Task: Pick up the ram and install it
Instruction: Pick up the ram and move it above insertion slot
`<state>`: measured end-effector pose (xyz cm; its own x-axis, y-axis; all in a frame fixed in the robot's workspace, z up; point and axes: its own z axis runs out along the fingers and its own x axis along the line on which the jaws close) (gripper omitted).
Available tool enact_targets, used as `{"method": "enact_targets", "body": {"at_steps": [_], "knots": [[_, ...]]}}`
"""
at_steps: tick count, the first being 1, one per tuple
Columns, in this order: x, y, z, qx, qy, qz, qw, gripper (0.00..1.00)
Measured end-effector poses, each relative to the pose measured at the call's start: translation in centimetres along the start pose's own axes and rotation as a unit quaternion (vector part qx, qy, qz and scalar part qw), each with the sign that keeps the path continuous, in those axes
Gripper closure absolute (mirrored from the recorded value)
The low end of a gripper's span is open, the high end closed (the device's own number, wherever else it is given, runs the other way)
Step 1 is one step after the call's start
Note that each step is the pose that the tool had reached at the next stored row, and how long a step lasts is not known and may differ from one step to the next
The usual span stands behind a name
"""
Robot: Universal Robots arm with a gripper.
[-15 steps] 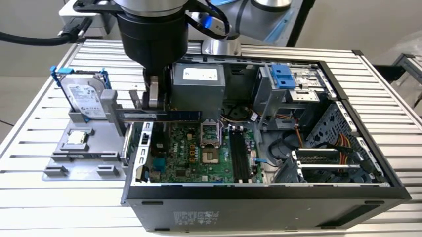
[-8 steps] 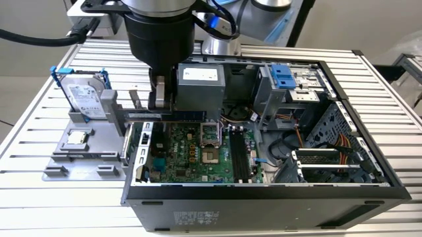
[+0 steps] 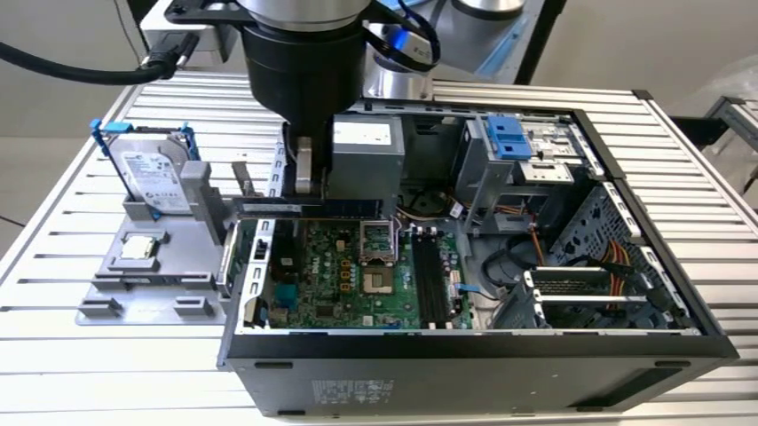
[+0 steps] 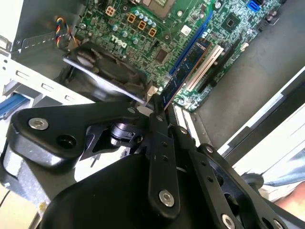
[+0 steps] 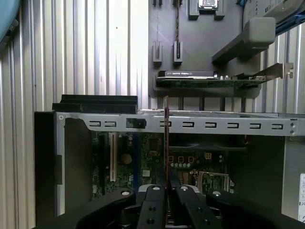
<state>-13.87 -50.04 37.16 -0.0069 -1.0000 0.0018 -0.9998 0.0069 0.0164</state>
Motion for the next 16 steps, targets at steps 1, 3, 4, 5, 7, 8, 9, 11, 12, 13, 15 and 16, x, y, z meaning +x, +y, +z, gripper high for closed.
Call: {"method": "enact_targets", "body": {"at_steps": [1,3,4,5,7,8,9,11,12,13,15,16], "knots": [[0.00,-0.15,0.00,0.0000,0.0000,0.000,1.0000,1.00],[0.00,-0.45,-0.01,0.0000,0.0000,0.000,1.0000,1.00],[-0.01,-0.62,-0.01,0.0000,0.0000,0.000,1.0000,1.00],[-0.01,-0.78,-0.01,0.0000,0.0000,0.000,1.0000,1.00],[-0.01,-1.09,-0.02,0.0000,0.0000,0.000,1.0000,1.00],[-0.01,-1.24,-0.02,0.0000,0.0000,0.001,1.0000,1.00],[-0.01,-1.39,-0.02,0.0000,0.0000,0.001,1.0000,1.00],[-0.01,-1.70,-0.03,0.0000,0.0000,0.002,1.0000,1.00],[-0.01,-1.86,-0.03,0.0000,0.0000,0.003,1.0000,1.00],[-0.01,-2.04,-0.03,0.0000,0.0000,0.003,1.0000,1.00],[-0.02,-2.38,-0.04,0.0000,-0.0001,0.005,1.0000,1.00],[-0.02,-2.55,-0.04,0.0000,-0.0001,0.006,1.0000,1.00]]}}
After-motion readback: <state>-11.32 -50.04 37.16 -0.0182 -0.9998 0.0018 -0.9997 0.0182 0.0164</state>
